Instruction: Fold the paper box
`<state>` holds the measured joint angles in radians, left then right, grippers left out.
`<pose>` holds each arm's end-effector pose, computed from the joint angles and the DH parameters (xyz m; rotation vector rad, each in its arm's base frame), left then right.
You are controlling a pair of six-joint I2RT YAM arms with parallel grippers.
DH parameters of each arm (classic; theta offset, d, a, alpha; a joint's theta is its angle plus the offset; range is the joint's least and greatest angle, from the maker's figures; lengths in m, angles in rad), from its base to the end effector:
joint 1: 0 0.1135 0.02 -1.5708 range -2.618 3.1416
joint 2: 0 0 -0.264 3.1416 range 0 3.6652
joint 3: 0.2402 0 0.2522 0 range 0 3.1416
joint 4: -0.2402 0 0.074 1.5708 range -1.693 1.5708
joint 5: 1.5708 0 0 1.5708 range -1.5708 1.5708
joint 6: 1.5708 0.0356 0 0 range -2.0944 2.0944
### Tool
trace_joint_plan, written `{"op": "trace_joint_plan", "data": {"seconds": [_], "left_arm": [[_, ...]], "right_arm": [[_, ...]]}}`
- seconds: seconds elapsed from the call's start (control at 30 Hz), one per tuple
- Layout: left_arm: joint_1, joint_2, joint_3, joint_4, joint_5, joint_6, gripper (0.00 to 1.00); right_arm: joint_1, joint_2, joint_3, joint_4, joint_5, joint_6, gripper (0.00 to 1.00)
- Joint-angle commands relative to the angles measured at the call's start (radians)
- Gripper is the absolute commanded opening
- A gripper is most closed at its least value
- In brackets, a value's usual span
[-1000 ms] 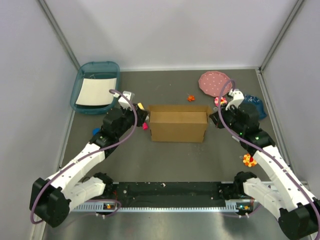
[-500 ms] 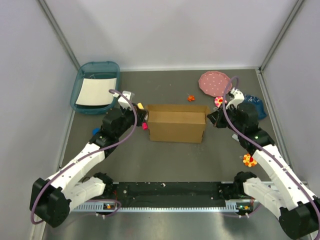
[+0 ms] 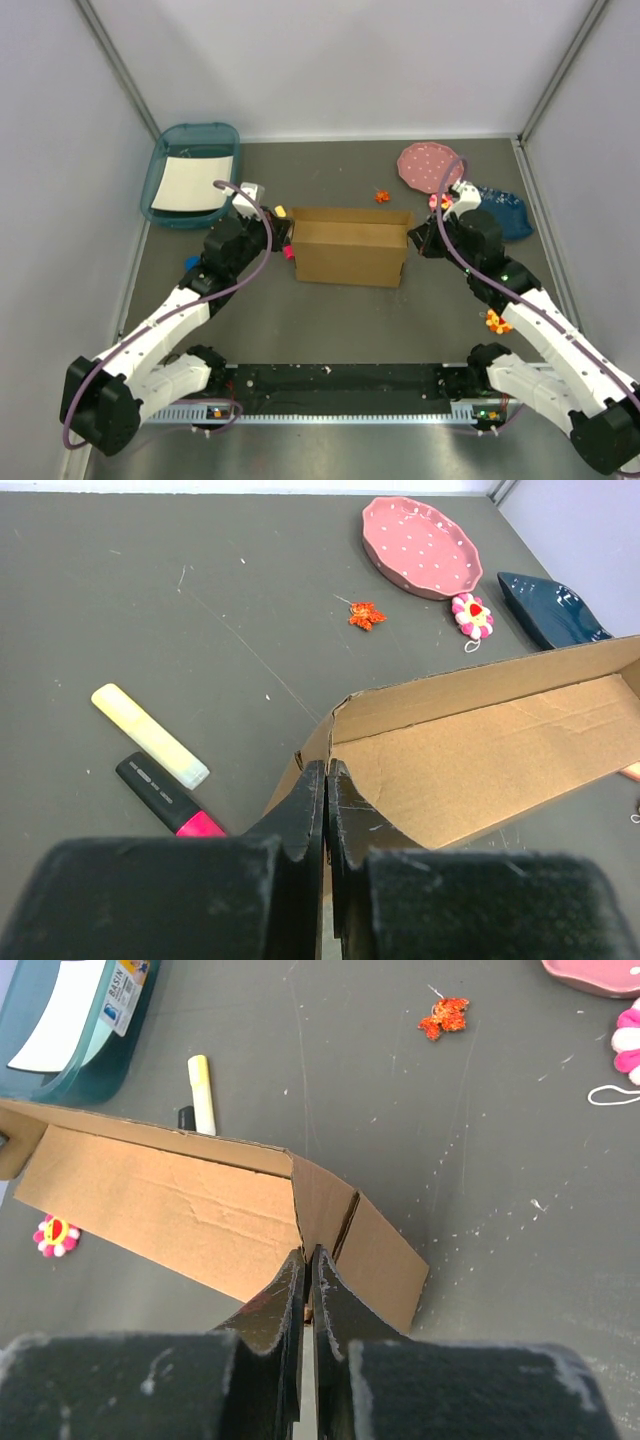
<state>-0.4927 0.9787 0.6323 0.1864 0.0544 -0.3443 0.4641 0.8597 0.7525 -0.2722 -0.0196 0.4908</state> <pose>0.2031 -0.1112 0.2884 0.1727 1.7683 -0.6588 0.1781 0.0899 0.3064 0.0135 2.0065 0.6424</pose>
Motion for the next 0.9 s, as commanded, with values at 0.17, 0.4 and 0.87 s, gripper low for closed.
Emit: {"op": "trace_joint_plan", "data": {"seconds": [0.17,0.4,0.87], "left_arm": [[-0.014,-0.029,-0.039,0.028,0.075,-0.064,0.00],[-0.014,-0.037,-0.036,0.033,0.074,-0.094,0.00],[-0.014,-0.025,0.076,-0.091,0.058,-0.197,0.00]], "right_arm": [[0.113,-0.010,-0.097,0.079,0.098,-0.028,0.00],[0.120,-0.017,-0.131,0.087,0.102,-0.031,0.00],[0.133,-0.019,-0.165,0.085,0.119,-0.061,0.00]]}}
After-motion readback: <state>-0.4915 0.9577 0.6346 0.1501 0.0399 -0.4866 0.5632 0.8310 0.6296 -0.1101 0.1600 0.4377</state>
